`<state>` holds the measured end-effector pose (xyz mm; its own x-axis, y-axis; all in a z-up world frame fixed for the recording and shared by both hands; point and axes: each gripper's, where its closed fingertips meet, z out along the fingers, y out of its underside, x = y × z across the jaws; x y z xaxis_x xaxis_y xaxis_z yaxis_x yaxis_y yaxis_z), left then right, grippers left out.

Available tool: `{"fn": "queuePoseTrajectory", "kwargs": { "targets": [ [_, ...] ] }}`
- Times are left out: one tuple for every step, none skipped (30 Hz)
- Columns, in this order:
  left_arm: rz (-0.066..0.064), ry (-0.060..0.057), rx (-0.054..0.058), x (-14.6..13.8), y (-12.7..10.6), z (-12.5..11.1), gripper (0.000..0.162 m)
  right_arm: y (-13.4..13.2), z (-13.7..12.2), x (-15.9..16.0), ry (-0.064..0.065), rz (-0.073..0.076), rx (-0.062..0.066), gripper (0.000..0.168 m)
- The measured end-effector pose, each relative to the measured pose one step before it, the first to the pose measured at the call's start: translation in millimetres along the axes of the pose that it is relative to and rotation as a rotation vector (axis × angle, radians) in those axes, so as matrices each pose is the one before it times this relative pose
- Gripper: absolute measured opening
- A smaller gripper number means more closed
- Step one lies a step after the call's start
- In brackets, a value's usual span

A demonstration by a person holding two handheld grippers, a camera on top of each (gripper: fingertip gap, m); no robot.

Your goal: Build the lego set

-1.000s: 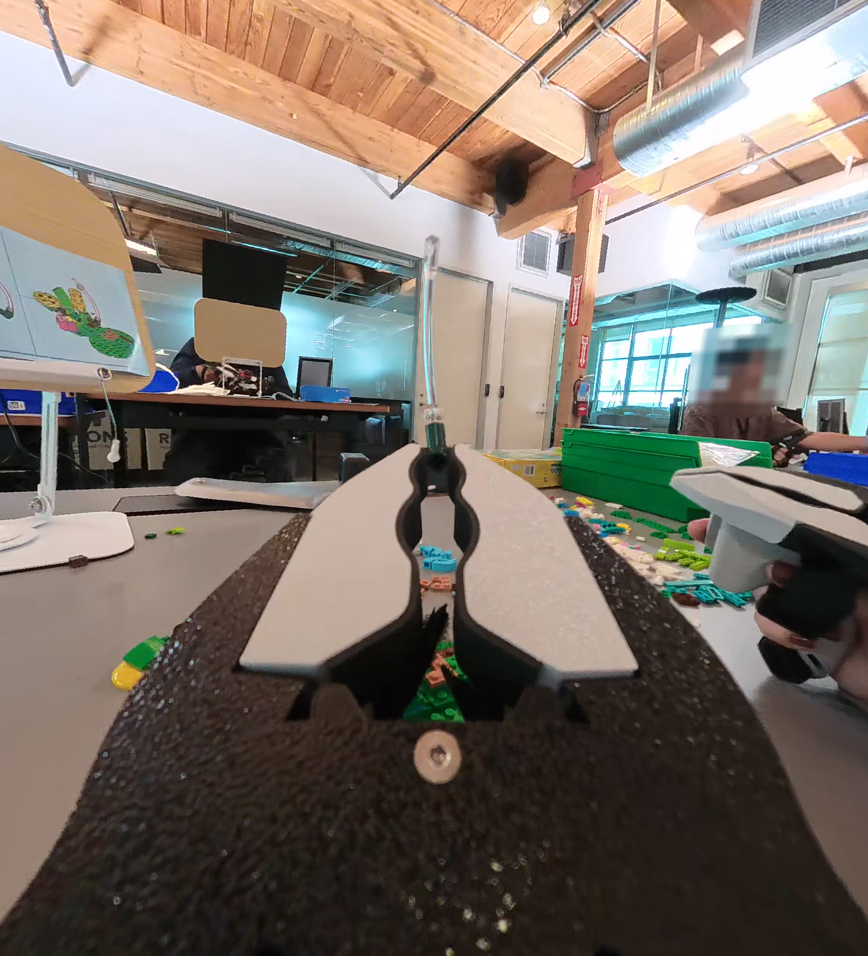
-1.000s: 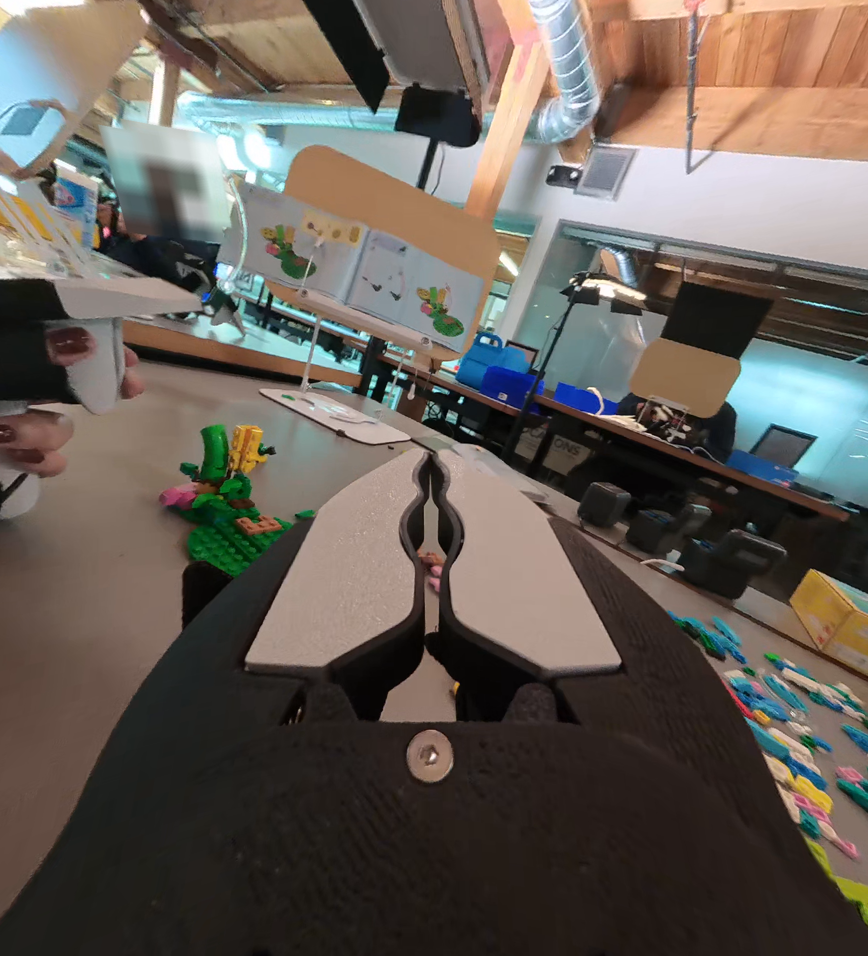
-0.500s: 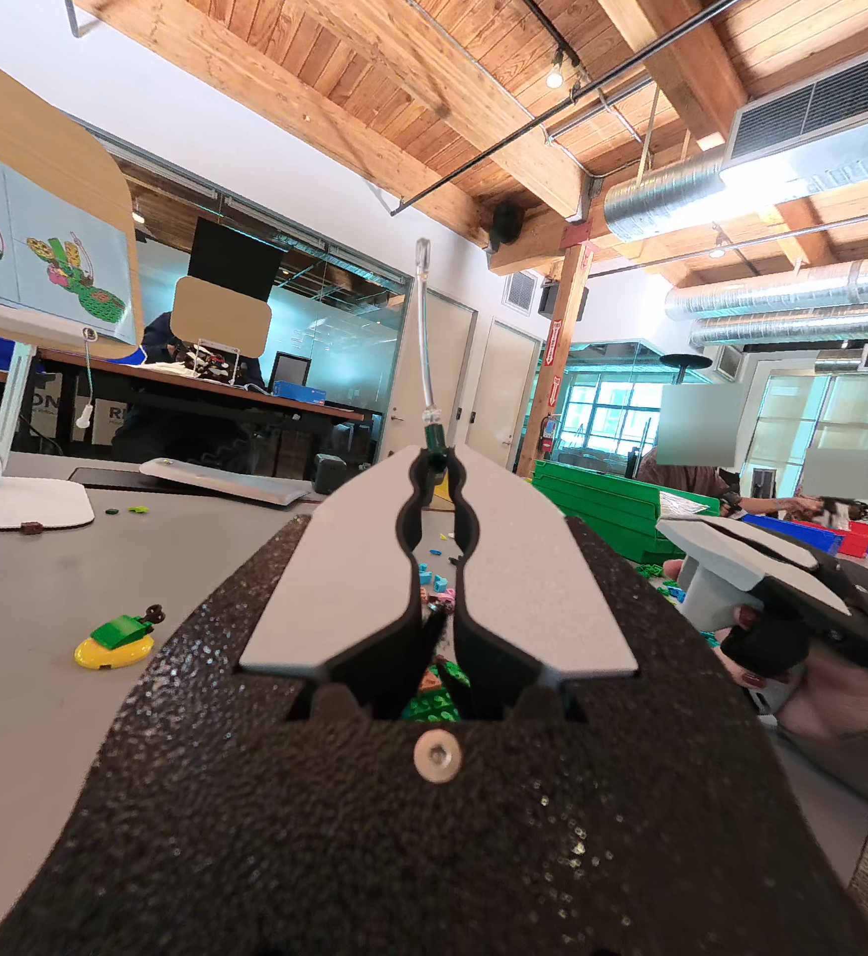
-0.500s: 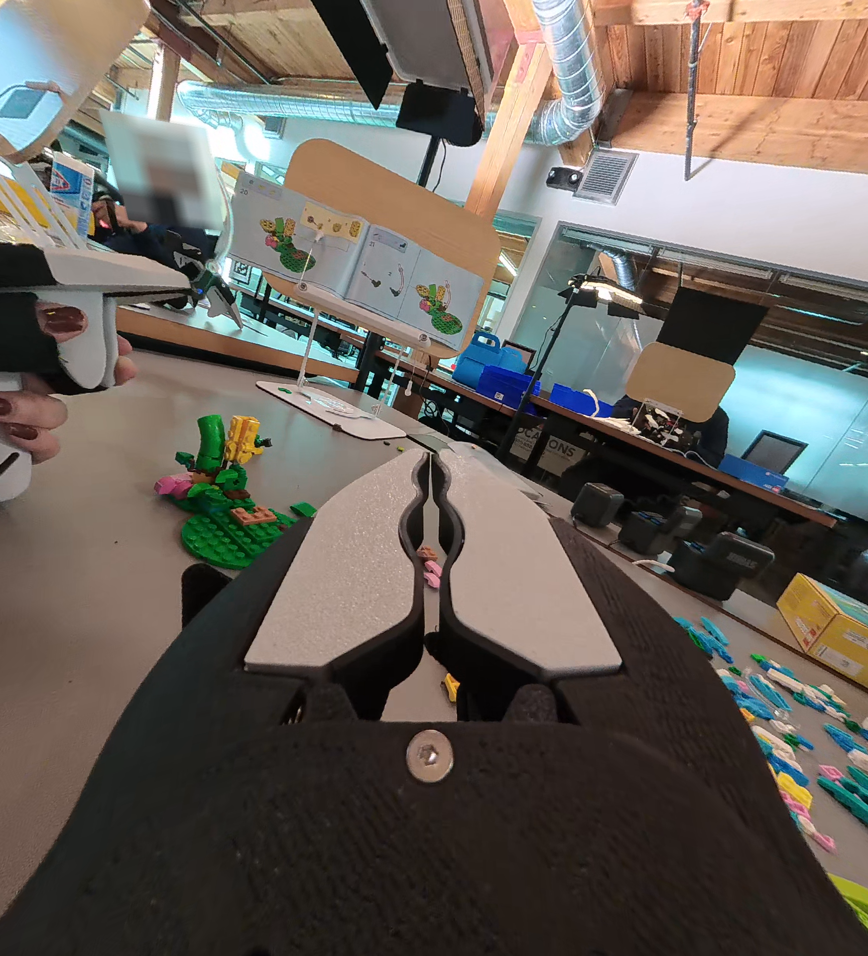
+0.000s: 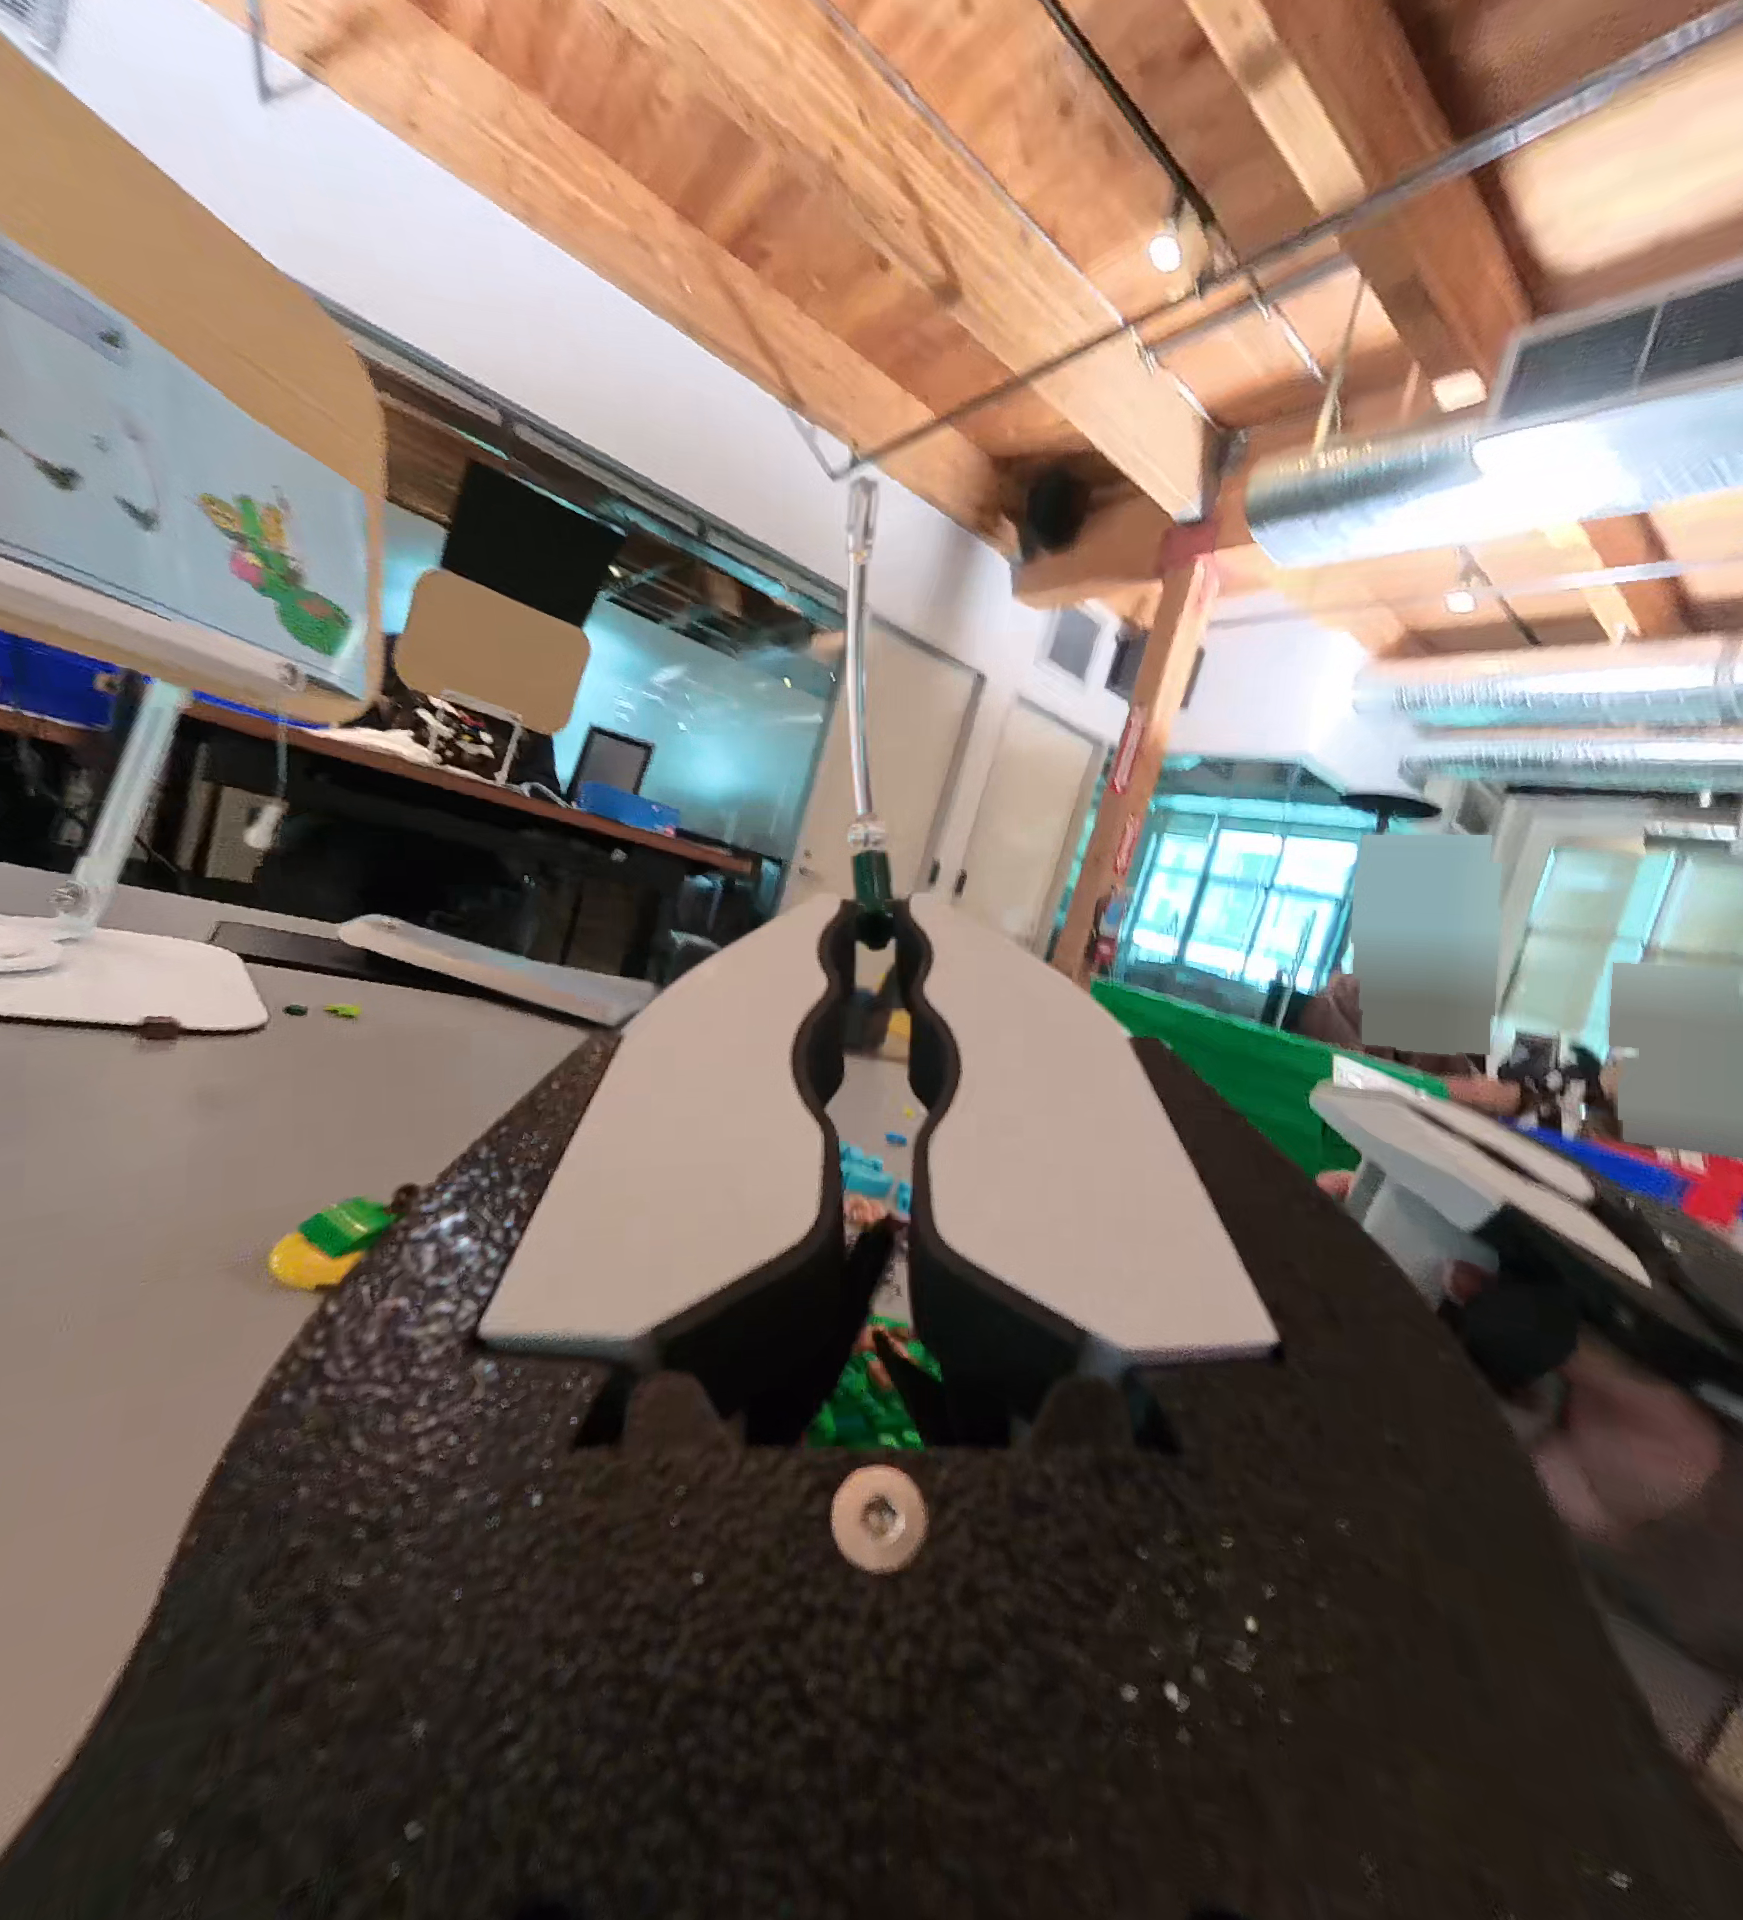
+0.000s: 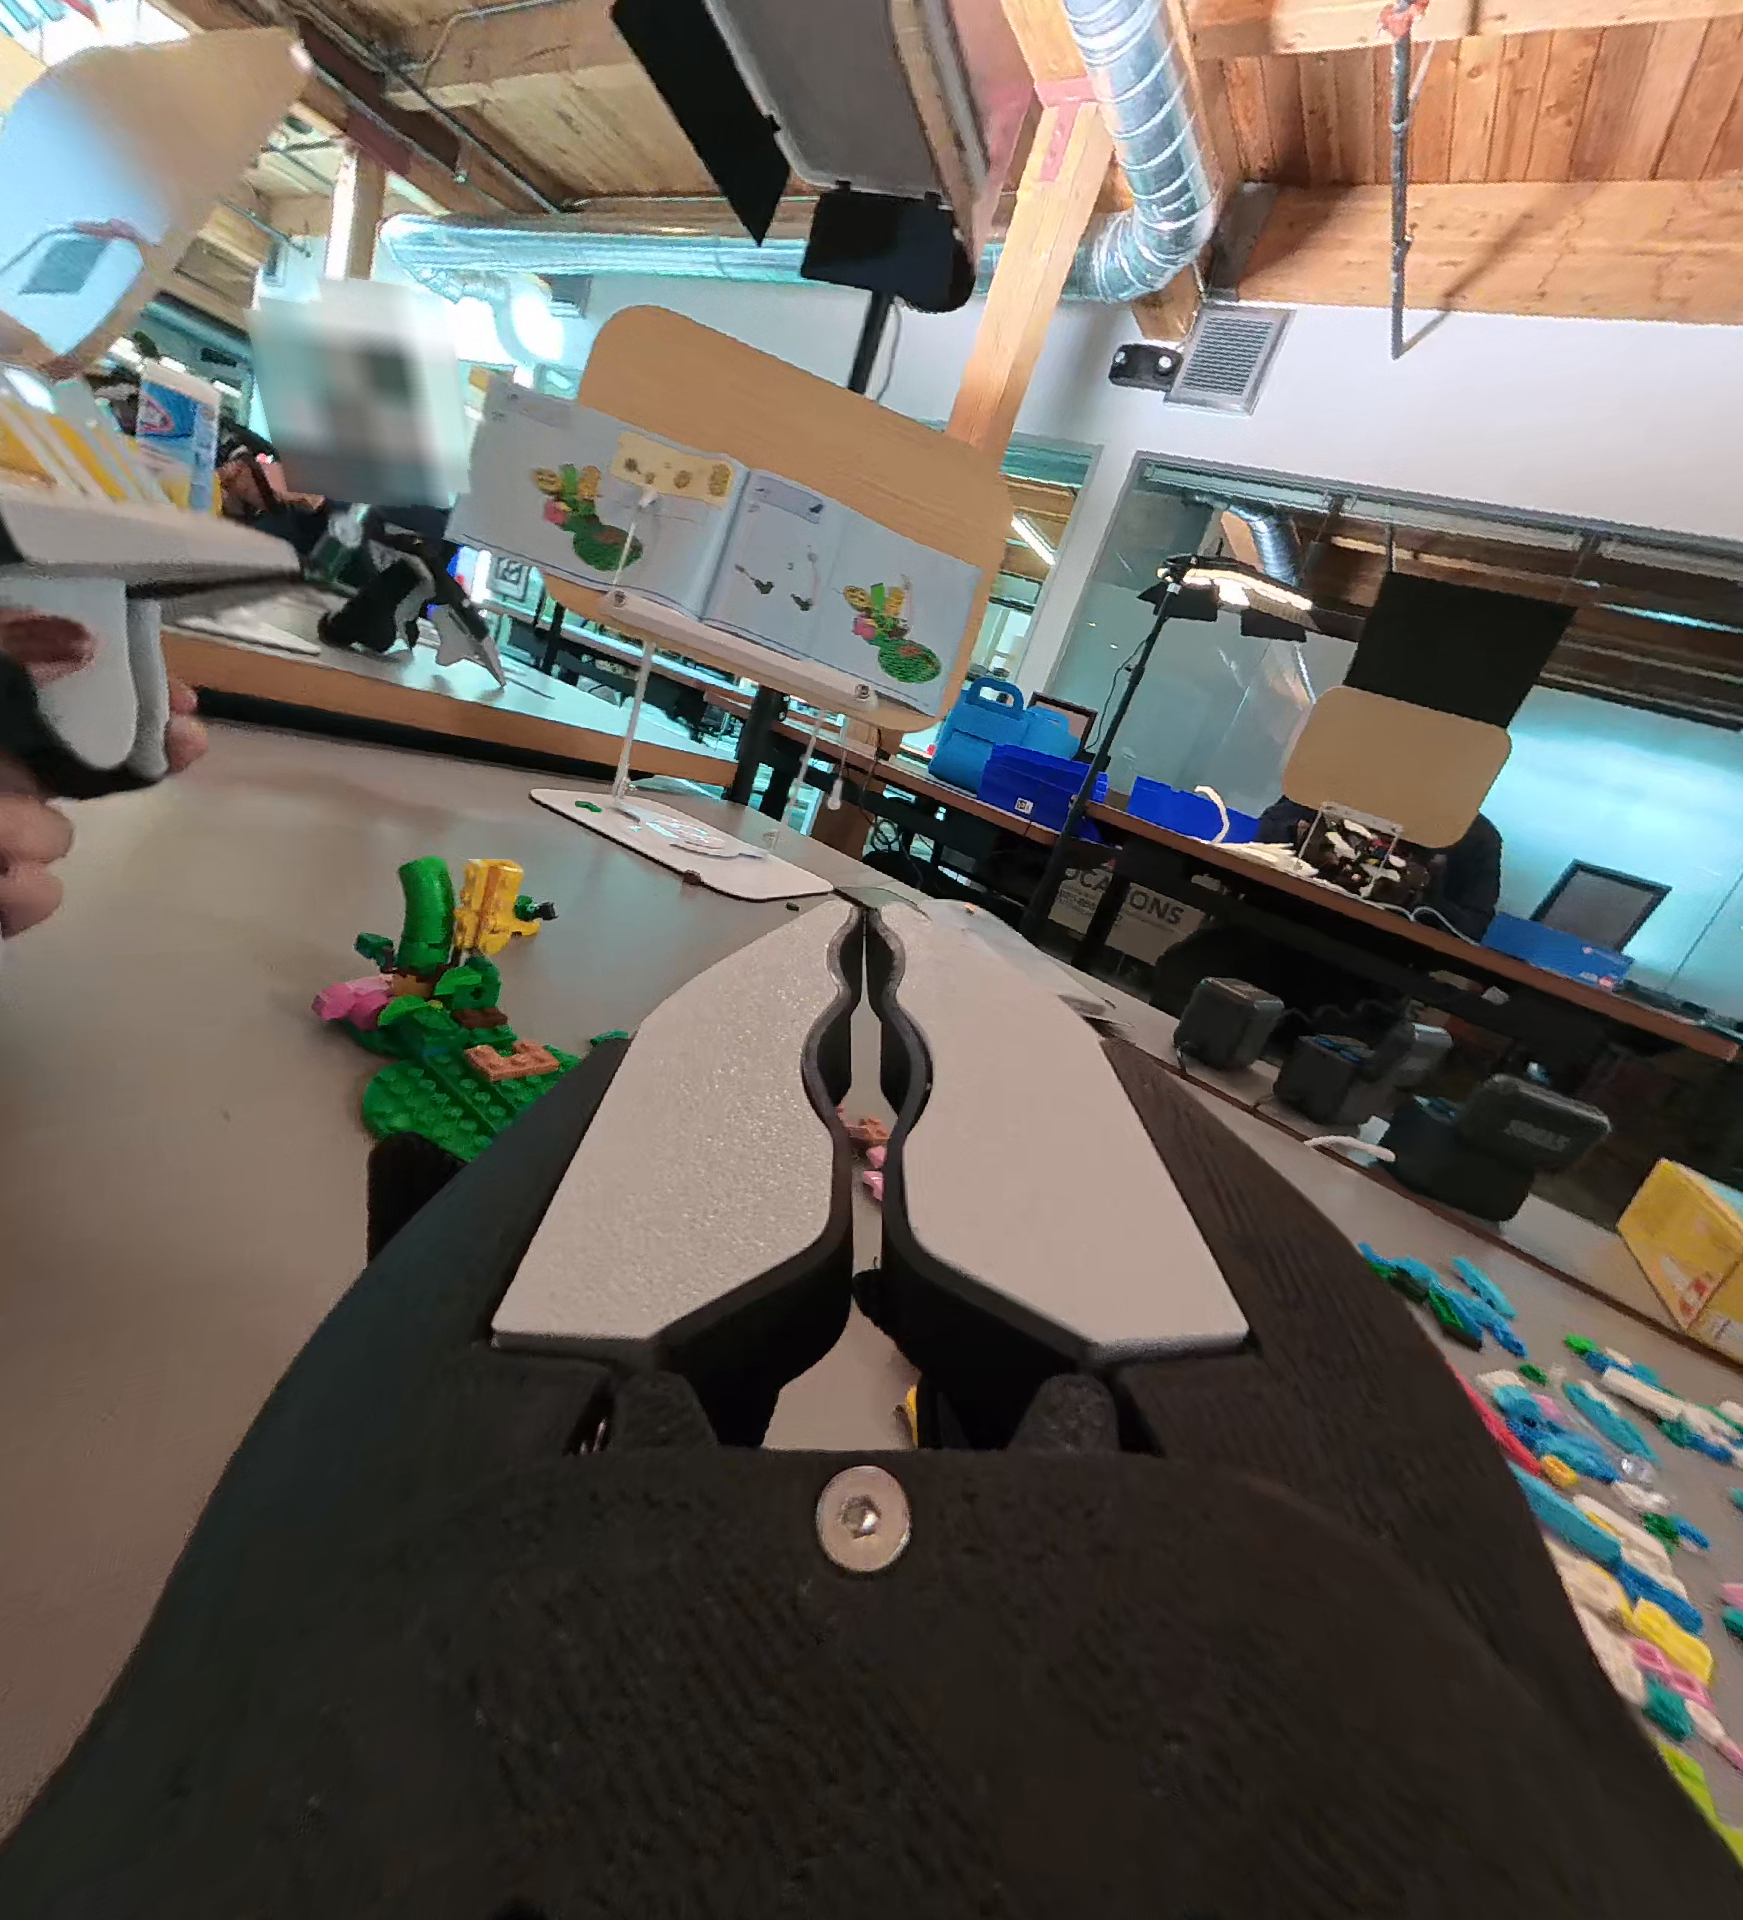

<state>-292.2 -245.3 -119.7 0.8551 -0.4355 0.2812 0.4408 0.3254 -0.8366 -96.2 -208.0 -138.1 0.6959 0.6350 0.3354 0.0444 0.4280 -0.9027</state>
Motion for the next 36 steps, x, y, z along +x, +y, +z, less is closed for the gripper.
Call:
{"fn": "queuePoseTrajectory", "kwargs": {
  "targets": [
    [-0.0162, -0.0105, 0.0297, -3.14, -4.39, -1.99, 0.006, 0.28, 0.98, -4.07, -0.0145, -0.0228, -0.0027, 0.0],
    [-0.0072, -0.0053, 0.0241, -1.52, -3.21, -1.27, 0.007, 0.63, 1.3, -4.26, -0.0143, -0.029, -0.0054, 0.0],
    [0.0043, 0.0054, 0.0163, 0.98, -1.89, -0.59, 0.007, 0.61, 1.09, -4.39, -0.0129, -0.0326, -0.0056, 0.0],
    [0.0138, 0.0222, -0.0028, 4.24, 0.93, 0.4, 0.007, 0.69, 1.04, -4.19, -0.0112, -0.0325, -0.0069, 0.0],
    [0.0159, 0.0266, -0.0196, 5.11, 3.21, 1.27, 0.007, 0.51, 0.67, -3.78, -0.0085, -0.0318, -0.0065, 0.0],
    [0.0092, 0.0229, -0.015, 4.04, 2.64, 1.06, 0.007, 0.44, 0.26, -3.24, -0.0055, -0.0307, -0.0064, 0.0],
    [0.0038, 0.0194, -0.0057, 3.03, 1.07, 0.51, 0.007, -0.04, -0.21, -2.69, -0.002, -0.0315, -0.0042, 0.0],
    [-0.0018, 0.0089, 0.0024, 1.21, -0.23, -0.05, 0.007, -1.18, -0.58, -2.49, -0.002, -0.0314, 0.0019, 0.0],
    [-0.0015, 0.0023, 0.0043, 0.18, -0.55, -0.35, 0.007, -1.78, -0.79, -3.17, -0.0071, -0.0288, 0.0062, 0.0],
    [0.0031, 0.0053, 0.0015, 1.08, -0.29, -0.1, 0.007, -1.78, -0.64, -3.9, -0.012, -0.0283, 0.0061, 0.0],
    [0.0109, 0.0056, 0.0022, 1.63, -0.3, -0.16, 0.007, -1.47, -0.43, -4.38, -0.0129, -0.0327, 0.0041, 0.0],
    [0.0192, 0.0114, 0.0022, 3.13, -0.36, -0.16, 0.007, -1.15, -0.01, -4.9, -0.0146, -0.0364, 0.0016, 0.0],
    [0.0219, 0.0204, -0.0004, 4.67, 0.17, 0.05, 0.007, -0.77, 0.36, -4.62, -0.0122, -0.0321, -0.0022, 0.0],
    [0.0171, 0.0194, -0.0034, 4.12, 0.64, 0.37, 0.006, -0.03, 0.44, -3.11, -0.0056, -0.0251, -0.0058, 0.0],
    [0.0084, 0.014, -0.0034, 2.76, 0.7, 0.54, 0.006, 0.52, 0.55, -1.22, 0.0028, -0.0178, -0.0088, 0.0],
    [-0.002, 0.0098, -0.0022, 1.19, 0.56, 0.32, 0.007, 0.09, 0.91, 1.62, 0.0149, 0.0046, -0.0069, 0.0],
    [-0.0084, 0.0034, 0.0015, -0.31, -0.22, -0.05, 0.007, -1.79, 1.64, 3.52, 0.0178, 0.0389, 0.0053, 0.0],
    [-0.0122, -0.0048, 0.0039, -1.62, -0.6, -0.23, 0.007, -3.83, 2.18, 3.99, 0.0111, 0.0801, 0.0197, 0.0],
    [-0.0149, -0.0063, 0.0005, -2.18, -0.15, -0.08, 0.007, -5.16, 2.41, 3.75, 0.0052, 0.0987, 0.0321, 0.0],
    [-0.015, -0.0064, -0.001, -2.07, 0.05, 0.03, 0.007, -5.28, 2.94, 3.22, 0.0047, 0.0835, 0.0356, 0.0],
    [-0.0108, -0.0059, -0.0025, -1.77, 0.29, 0.28, 0.007, -3.52, 3.79, 2.18, 0.0056, 0.0455, 0.0275, 0.0],
    [-0.0058, 0.0013, -0.0029, -0.23, 0.55, 0.31, 0.007, -0.67, 4.44, 1.08, 0.0075, 0.0016, 0.0091, 0.0],
    [-0.0016, 0.0078, -0.0009, 0.96, 0.23, 0.16, 0.007, 2.51, 4.65, -0.42, 0.0047, -0.0299, -0.0096, 0.0],
    [-0.001, 0.0098, 0.0018, 1.29, -0.15, -0.1, 0.007, 3.16, 4.65, -0.99, 0.0042, -0.0336, -0.0127, 0.0],
    [-0.0036, 0.0102, 0.0023, 1.21, -0.05, -0.11, 0.007, 1.97, 4.21, -2.05, -0.0049, -0.0155, -0.0054, 0.0],
    [-0.0047, 0.011, 0.0015, 1.29, 0.11, -0.02, 0.007, 0.43, 3.62, -2.19, -0.0118, 0.0055, 0.0045, 0.0],
    [-0.0061, 0.0037, 0.0009, 0.16, 0.17, 0.0, 0.007, 0.06, 2.84, -1.41, -0.0108, 0.0122, 0.007, 0.0],
    [-0.0074, -0.0034, 0.0011, -1.09, 0.13, 0.1, 0.007, 1.29, 2.14, -0.1, -0.0082, 0.005, 0.0024, 0.0],
    [-0.0087, 0.0012, 0.0005, -0.54, 0.02, 0.04, 0.007, 3.3, 1.19, 1.33, -0.0031, 0.0028, -0.0089, 0.0],
    [-0.0084, 0.0059, 0.0002, 0.21, 0.14, 0.09, 0.007, 3.58, 0.14, 3.05, 0.0055, 0.0088, -0.0132, 0.0],
    [-0.0074, 0.0052, -0.0017, 0.22, 0.5, 0.44, 0.007, 1.95, -1.09, 4.02, 0.0093, 0.0141, -0.0054, 0.0],
    [-0.0062, 0.0032, -0.0033, 0.05, 0.79, 0.58, 0.007, 0.37, -1.73, 4.29, 0.0096, 0.0192, 0.0029, 0.0],
    [-0.0046, 0.0027, -0.0015, 0.05, 0.61, 0.56, 0.007, -0.32, -1.75, 3.7, 0.0086, 0.022, 0.0041, 0.0],
    [-0.0041, 0.003, 0.0022, 0.08, -0.09, 0.1, 0.007, -0.13, -1.26, 2.82, 0.0073, 0.0179, 0.0021, 0.0],
    [-0.0053, 0.0018, 0.0035, -0.11, -0.47, -0.08, 0.007, 0.06, -0.63, 1.86, 0.0063, 0.0099, -0.0002, 0.0],
    [-0.0069, 0.0005, 0.002, -0.51, -0.2, -0.11, 0.007, 0.4, 0.04, 0.31, 0.0004, 0.001, -0.0016, 0.0]
  ]
}}
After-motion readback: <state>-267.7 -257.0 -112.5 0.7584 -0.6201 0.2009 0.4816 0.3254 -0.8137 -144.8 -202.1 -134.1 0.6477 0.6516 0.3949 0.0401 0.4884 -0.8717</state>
